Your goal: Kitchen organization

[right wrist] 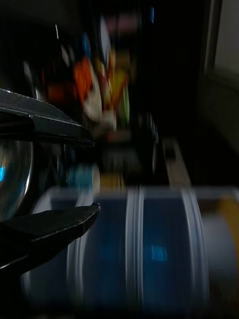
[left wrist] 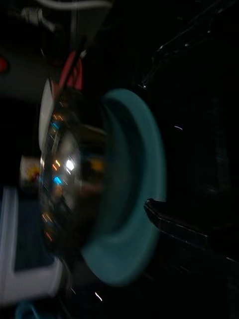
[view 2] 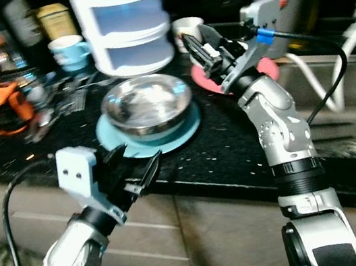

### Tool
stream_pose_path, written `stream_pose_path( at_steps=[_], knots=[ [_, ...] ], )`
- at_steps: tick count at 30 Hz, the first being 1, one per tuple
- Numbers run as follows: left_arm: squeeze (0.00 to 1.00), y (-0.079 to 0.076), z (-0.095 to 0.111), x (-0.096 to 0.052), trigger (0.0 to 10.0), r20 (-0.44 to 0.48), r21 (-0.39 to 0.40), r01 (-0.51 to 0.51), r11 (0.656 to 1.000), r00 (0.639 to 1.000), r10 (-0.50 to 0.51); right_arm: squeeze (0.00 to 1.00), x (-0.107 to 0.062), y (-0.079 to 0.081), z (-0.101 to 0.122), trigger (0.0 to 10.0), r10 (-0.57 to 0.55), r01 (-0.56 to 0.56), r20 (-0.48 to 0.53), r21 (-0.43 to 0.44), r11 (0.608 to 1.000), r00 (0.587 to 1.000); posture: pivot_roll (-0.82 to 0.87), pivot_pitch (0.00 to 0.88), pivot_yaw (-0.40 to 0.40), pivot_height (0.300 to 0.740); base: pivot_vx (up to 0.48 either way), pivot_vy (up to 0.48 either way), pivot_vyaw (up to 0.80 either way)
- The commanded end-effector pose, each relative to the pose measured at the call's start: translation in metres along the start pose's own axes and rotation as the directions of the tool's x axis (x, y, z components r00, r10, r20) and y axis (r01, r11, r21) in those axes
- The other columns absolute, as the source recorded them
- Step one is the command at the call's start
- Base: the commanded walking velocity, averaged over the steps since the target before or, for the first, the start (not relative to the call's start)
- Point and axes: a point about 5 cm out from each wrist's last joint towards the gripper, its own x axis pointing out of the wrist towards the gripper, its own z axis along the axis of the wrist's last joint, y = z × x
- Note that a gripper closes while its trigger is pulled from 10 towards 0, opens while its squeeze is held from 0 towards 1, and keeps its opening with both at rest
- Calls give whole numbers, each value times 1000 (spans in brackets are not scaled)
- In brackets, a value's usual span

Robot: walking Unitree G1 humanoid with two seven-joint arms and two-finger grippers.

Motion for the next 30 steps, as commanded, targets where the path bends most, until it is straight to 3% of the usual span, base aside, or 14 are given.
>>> stream_pose_path(
  at_steps=[1,7,8,10,11,12,13,14,16,17,18,20,22,30],
  knots=[
    [0,-3,2,-7,10000,2,-23,25,999,1000,-25,0,0,5,2,10000,56,-56,2,27,998,998,175,0,-56,740,0,0,625],
    [0,-7,5,-22,10000,-26,-62,115,991,993,-117,0,0,11,3,10000,196,-195,-10,60,979,981,195,0,-67,740,0,0,104],
    [0,-8,6,-28,10000,-41,-73,149,986,988,-152,0,-2,16,2,10000,278,-276,-39,56,960,960,197,0,-62,740,0,0,0],
    [0,-8,6,-28,10000,-41,-73,149,986,988,-152,0,-2,16,2,10000,278,-276,-39,56,960,960,197,0,-62,740,0,0,0],
    [0,-9,6,-32,10000,-57,-77,167,983,983,-172,0,-5,23,-1,10000,364,-363,-102,29,931,926,197,0,-62,740,0,0,0],
    [0,-9,6,-32,10000,-57,-77,167,983,983,-172,0,-5,23,-1,10000,364,-363,-102,29,931,926,197,0,-62,740,0,0,0],
    [0,-9,5,-35,10000,-66,-78,174,982,982,-180,0,-8,36,-8,10000,471,-488,-217,-31,872,855,193,0,-56,740,0,0,0],
    [0,-9,5,-35,10000,-66,-78,174,982,982,-180,0,-8,36,-8,10000,471,-488,-217,-31,872,855,193,0,-56,740,0,0,0],
    [0,-11,4,-35,10000,-71,-86,188,978,978,-194,0,-6,55,-19,10000,559,-648,-396,-133,750,728,178,0,-54,740,0,0,0],
    [0,-12,3,-33,10000,-70,-89,194,977,977,-200,0,-5,59,-25,10000,560,-687,-461,-164,708,688,177,0,-55,740,0,0,0],
    [0,-13,3,-32,10000,-69,-90,199,976,976,-205,4,-4,59,-31,10000,552,-707,-509,-176,685,661,177,0,-55,740,0,0,0],
    [0,-13,3,-32,10000,-69,-90,199,976,976,-205,4,-4,59,-31,10000,552,-707,-509,-176,685,661,177,0,-55,740,0,0,0],
    [0,-14,4,-31,10000,-69,-87,201,976,976,-207,1000,-4,57,-41,10000,519,-728,-586,-187,660,622,178,0,-63,740,0,0,0],
    [0,-15,5,-30,10000,-66,-91,196,976,977,-203,984,10,52,-40,10000,439,-721,-632,-293,628,639,176,0,-72,740,0,0,0]
  ],
)
